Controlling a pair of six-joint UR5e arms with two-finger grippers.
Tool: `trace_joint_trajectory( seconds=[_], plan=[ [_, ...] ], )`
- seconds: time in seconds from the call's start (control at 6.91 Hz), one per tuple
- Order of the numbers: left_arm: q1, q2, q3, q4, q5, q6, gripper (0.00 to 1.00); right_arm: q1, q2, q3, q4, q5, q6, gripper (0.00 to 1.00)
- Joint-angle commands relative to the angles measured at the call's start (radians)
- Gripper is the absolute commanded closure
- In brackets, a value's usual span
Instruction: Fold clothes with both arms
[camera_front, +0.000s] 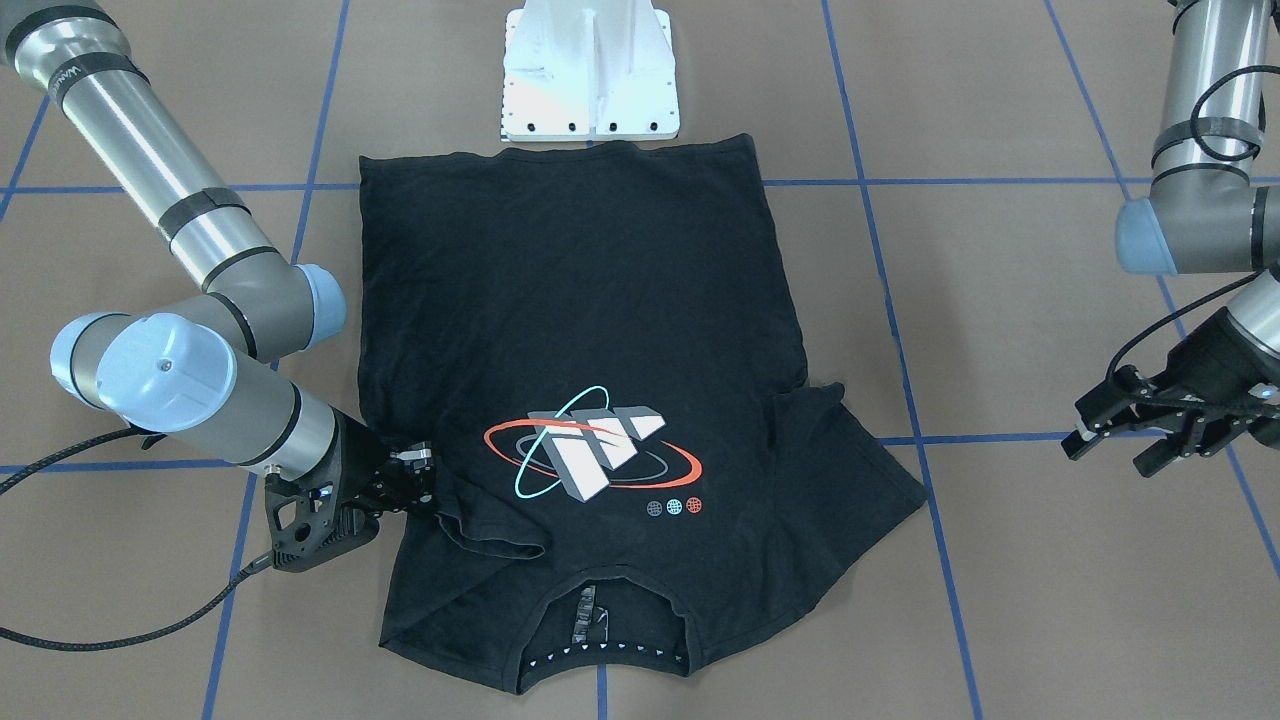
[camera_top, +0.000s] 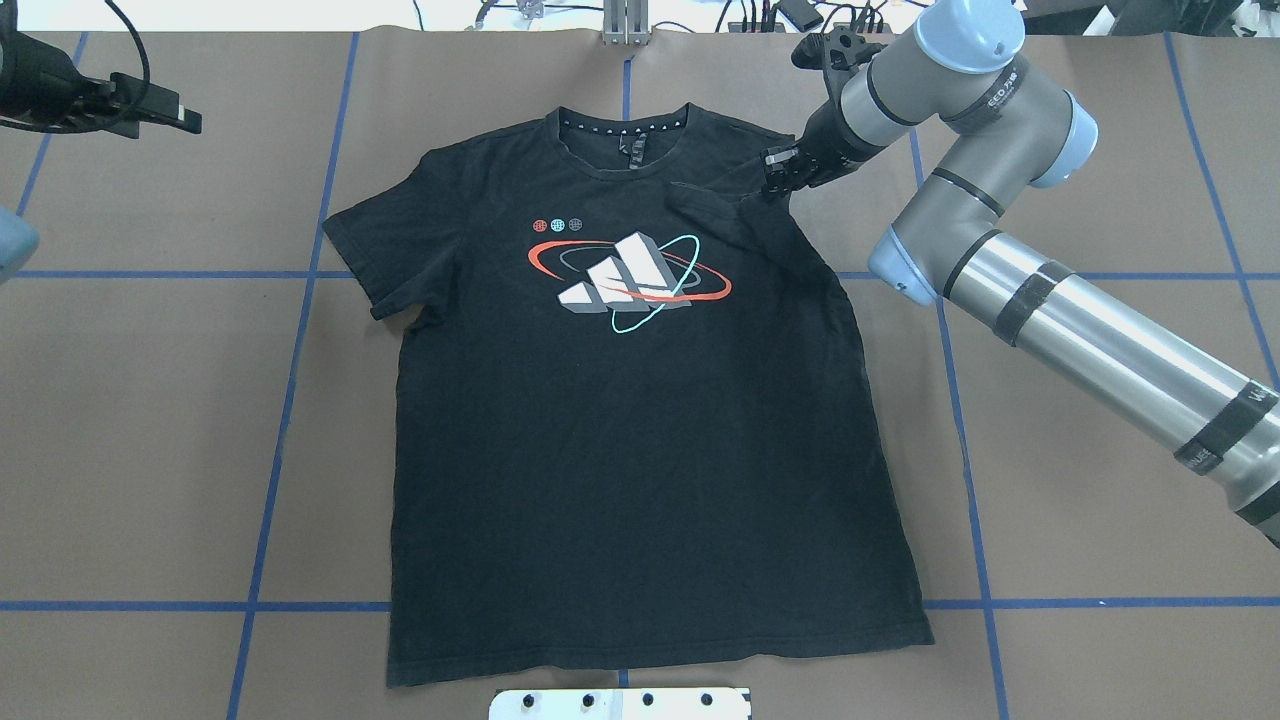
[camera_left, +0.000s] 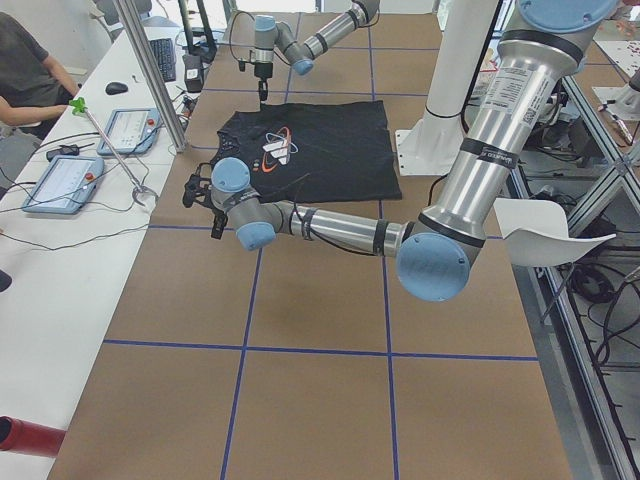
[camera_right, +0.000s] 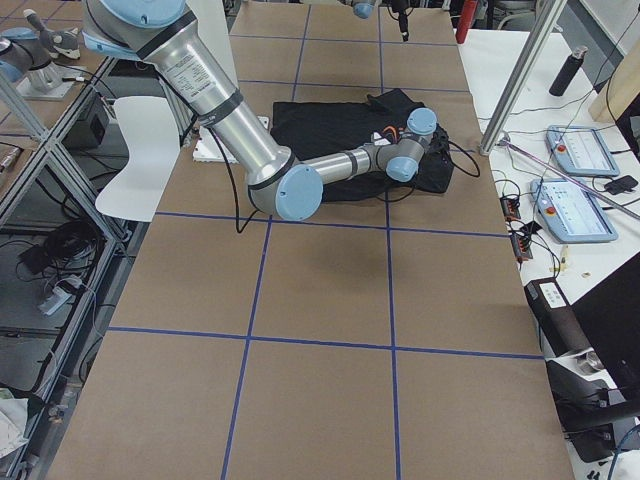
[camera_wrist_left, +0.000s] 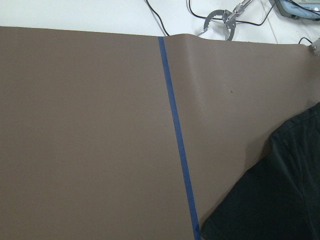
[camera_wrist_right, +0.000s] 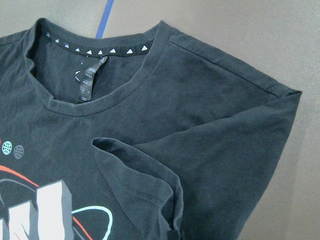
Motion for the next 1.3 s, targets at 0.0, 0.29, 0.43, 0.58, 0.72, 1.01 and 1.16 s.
trace_joint_trajectory(
  seconds=[0.0,0.29,0.43,0.58,0.72,1.01,1.16],
  plan=[
    [0.000,0.000,0.000,0.000,0.000,0.000,0.00,-0.005,0.000,0.007,0.004,0.004,0.000,1.00],
    [0.000,0.000,0.000,0.000,0.000,0.000,0.00,-0.054,-0.019,0.078,0.000,0.004,0.005,1.00],
    [0.000,0.000,0.000,0.000,0.000,0.000,0.00,-0.077,-0.029,0.099,0.003,0.004,0.005,1.00],
    [0.000,0.000,0.000,0.000,0.000,0.000,0.00,-0.091,-0.030,0.102,0.004,0.007,0.005,0.97],
    [0.000,0.002,0.000,0.000,0.000,0.000,0.00,-0.109,-0.030,0.102,0.004,0.004,0.005,0.88],
    [0.000,0.003,0.000,0.000,0.000,-0.002,0.00,-0.123,-0.041,0.109,0.004,0.007,0.000,0.50],
    [0.000,0.003,0.000,0.000,0.000,-0.002,0.00,-0.129,-0.042,0.113,0.004,0.007,0.000,0.44]
  ],
)
